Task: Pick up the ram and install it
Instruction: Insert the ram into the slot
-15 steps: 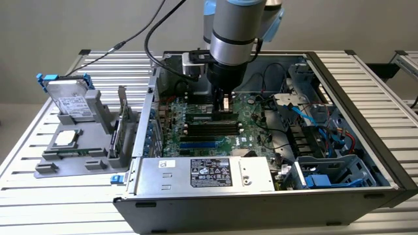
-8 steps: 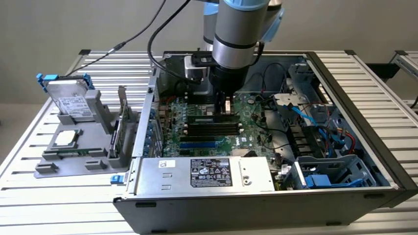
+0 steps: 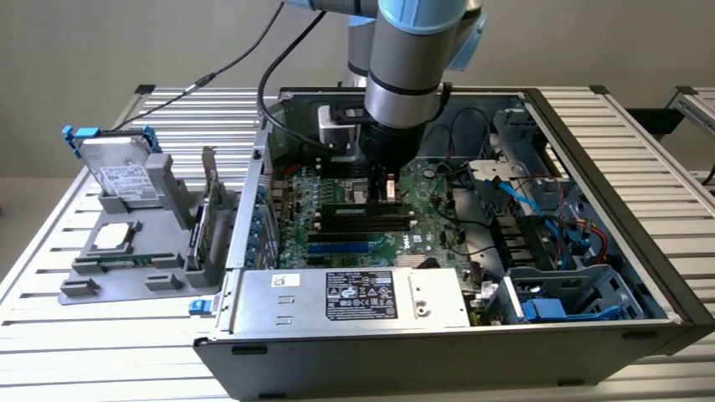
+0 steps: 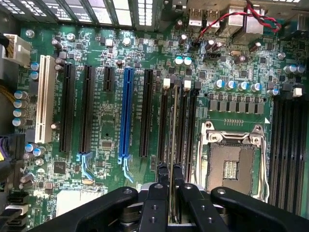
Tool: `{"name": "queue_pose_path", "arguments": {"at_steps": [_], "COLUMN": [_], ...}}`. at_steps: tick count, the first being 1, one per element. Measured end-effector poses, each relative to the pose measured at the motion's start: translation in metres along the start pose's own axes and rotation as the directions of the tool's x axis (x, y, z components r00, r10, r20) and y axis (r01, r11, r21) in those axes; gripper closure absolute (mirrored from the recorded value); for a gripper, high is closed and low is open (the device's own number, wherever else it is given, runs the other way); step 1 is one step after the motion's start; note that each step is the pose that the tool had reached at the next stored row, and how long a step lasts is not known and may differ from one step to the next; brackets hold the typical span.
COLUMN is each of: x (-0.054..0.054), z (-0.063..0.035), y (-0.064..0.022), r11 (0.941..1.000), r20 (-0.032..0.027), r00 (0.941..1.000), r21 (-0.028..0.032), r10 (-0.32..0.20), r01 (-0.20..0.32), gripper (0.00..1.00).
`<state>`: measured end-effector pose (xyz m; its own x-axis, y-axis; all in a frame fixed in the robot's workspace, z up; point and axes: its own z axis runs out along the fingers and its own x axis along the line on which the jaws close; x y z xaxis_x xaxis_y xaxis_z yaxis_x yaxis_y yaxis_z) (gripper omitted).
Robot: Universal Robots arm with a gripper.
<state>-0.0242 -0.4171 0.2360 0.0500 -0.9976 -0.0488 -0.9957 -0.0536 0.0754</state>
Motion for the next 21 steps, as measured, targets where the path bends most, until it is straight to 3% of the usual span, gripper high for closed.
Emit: {"name": "queue_pose_path", "arguments": {"at_steps": [3, 8, 9, 12, 17, 21], "x": [0.0, 0.0002, 0.0002, -0.0001, -0.0008, -0.0012], "z": [0.0018, 0.004, 0.0043, 0.0048, 0.0059, 0.0068], "y": [-0.0003, -0.0006, -0.0006, -0.0007, -0.0008, -0.001], "r11": [1.0, 1.0, 1.0, 1.0, 1.0, 1.0], "r20": [-0.0008, -0.0085, -0.013, -0.0337, -0.0395, -0.0396], "r00": [1.0, 1.0, 0.9999, 0.9994, 0.9992, 0.9992], "r21": [0.0002, -0.0008, -0.0015, -0.0038, -0.0044, -0.0041], "r10": [0.0, 0.0, 0.001, 0.002, 0.003, 0.003], "r01": [0.0, 0.0, -0.001, -0.003, -0.003, -0.003], "gripper": [0.86, 0.86, 0.86, 0.86, 0.86, 0.86]}}
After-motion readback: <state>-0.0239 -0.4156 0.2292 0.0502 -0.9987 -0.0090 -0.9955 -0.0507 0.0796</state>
